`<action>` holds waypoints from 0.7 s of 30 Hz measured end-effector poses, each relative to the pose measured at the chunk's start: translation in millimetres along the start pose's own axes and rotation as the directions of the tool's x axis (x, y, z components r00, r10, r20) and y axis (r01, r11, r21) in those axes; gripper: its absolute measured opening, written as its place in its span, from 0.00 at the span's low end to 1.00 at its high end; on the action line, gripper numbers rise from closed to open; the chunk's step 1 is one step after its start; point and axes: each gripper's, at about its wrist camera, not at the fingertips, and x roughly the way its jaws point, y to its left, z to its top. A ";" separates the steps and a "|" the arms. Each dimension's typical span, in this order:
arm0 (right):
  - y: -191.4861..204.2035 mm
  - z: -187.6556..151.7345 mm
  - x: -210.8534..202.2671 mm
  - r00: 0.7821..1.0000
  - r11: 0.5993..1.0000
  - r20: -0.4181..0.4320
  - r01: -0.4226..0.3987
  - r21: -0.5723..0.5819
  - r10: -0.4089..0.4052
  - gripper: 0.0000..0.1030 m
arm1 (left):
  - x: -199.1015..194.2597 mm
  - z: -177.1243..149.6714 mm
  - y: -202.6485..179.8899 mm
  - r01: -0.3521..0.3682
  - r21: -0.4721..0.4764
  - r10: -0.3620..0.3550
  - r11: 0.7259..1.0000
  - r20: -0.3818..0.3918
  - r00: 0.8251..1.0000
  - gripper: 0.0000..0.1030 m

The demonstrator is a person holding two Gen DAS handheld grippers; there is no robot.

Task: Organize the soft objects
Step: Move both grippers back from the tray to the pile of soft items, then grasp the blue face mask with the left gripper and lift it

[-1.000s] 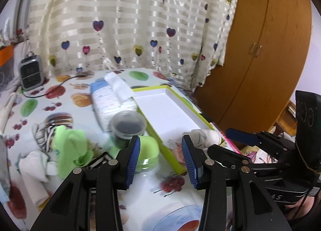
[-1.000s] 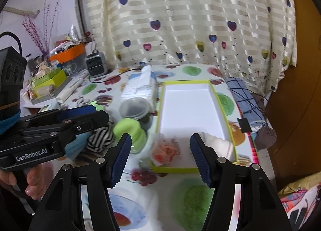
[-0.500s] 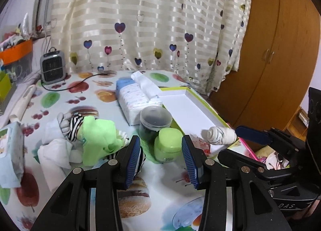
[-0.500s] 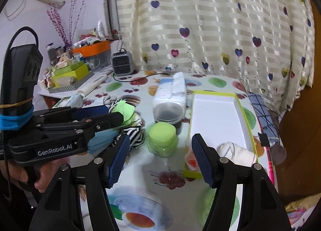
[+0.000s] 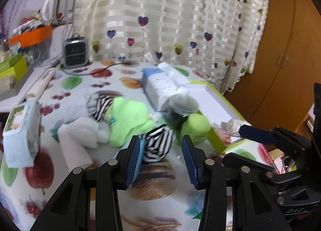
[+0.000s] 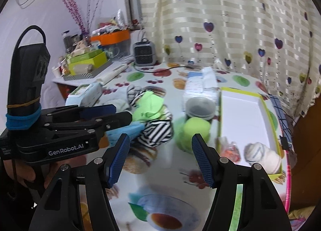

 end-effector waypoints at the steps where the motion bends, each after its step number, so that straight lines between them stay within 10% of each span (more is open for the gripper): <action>1: 2.6 -0.4 1.4 1.000 1.000 -0.004 -0.005 -0.006 0.005 0.63 | 0.3 -1.2 3.2 -0.004 -0.007 0.004 1.000 -0.005 1.000 0.41; 21: 8.6 -4.1 23.8 0.997 0.999 -0.067 -0.043 -0.016 0.042 0.63 | 31.9 -15.6 44.5 -0.033 -0.046 0.028 0.998 -0.104 0.994 0.54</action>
